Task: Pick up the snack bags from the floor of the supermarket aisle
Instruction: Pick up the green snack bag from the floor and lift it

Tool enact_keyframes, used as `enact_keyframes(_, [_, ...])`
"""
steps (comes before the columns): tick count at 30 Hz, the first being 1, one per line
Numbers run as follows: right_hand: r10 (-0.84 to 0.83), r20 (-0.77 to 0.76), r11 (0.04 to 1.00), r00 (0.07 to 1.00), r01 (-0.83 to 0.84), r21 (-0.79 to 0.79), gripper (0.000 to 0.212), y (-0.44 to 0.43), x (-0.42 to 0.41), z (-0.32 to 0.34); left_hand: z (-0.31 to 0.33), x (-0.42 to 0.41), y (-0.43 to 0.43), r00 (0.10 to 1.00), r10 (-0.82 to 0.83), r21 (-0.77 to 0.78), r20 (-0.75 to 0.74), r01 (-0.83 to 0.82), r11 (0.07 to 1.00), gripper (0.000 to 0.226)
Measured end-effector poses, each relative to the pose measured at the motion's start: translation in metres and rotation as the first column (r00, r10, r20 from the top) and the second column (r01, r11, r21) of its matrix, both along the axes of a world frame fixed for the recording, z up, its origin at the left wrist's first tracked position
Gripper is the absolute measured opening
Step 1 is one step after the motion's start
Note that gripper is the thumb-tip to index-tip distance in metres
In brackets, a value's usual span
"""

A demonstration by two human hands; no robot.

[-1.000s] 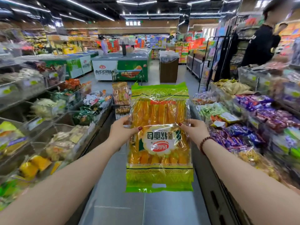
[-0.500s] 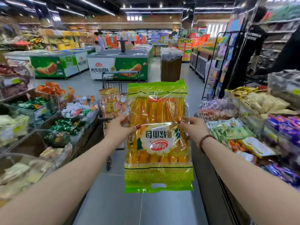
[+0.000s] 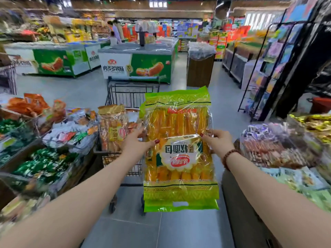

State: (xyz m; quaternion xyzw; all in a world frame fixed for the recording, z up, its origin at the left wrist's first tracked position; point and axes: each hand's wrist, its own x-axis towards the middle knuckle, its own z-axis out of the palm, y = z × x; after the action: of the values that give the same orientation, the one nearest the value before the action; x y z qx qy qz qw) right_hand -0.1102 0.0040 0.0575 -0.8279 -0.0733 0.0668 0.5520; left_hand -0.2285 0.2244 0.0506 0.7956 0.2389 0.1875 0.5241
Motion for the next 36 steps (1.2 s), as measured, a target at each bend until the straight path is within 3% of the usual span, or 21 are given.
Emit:
enact_keyframes(9, [0.196, -0.062, 0.980, 0.979, -0.194, 0.032, 0.024, 0.075, 0.196, -0.019, -0.013, 0.147, 0.039, 0.979, 0.201, -0.065, -0.030, -0.203, 0.977, 0.073])
enact_keyframes(13, [0.326, -0.059, 0.945, 0.943, -0.325, 0.032, 0.031, 0.120, 0.257, -0.014, -0.010, 0.188, 0.062, 0.956, 0.293, -0.045, -0.022, -0.294, 0.955, 0.070])
enact_keyframes(19, [0.457, -0.042, 0.890, 0.889, -0.456, 0.022, 0.008, 0.201, 0.321, -0.014, -0.012, 0.231, 0.120, 0.893, 0.449, -0.059, 0.016, -0.447, 0.892, 0.069])
enact_keyframes(27, [0.568, -0.019, 0.823, 0.823, -0.568, -0.024, 0.019, 0.319, 0.383, -0.024, -0.031, 0.277, 0.209, 0.799, 0.598, -0.113, 0.059, -0.590, 0.800, 0.070])
enact_keyframes(35, [0.685, -0.013, 0.727, 0.728, -0.685, -0.039, 0.014, 0.406, 0.417, -0.032, -0.037, 0.297, 0.264, 0.694, 0.720, -0.120, -0.002, -0.715, 0.689, 0.072])
enact_keyframes(36, [0.709, -0.009, 0.705, 0.705, -0.709, -0.024, 0.006, 0.415, 0.418, -0.032, -0.037, 0.297, 0.270, 0.672, 0.740, -0.123, 0.000, -0.735, 0.667, 0.072])
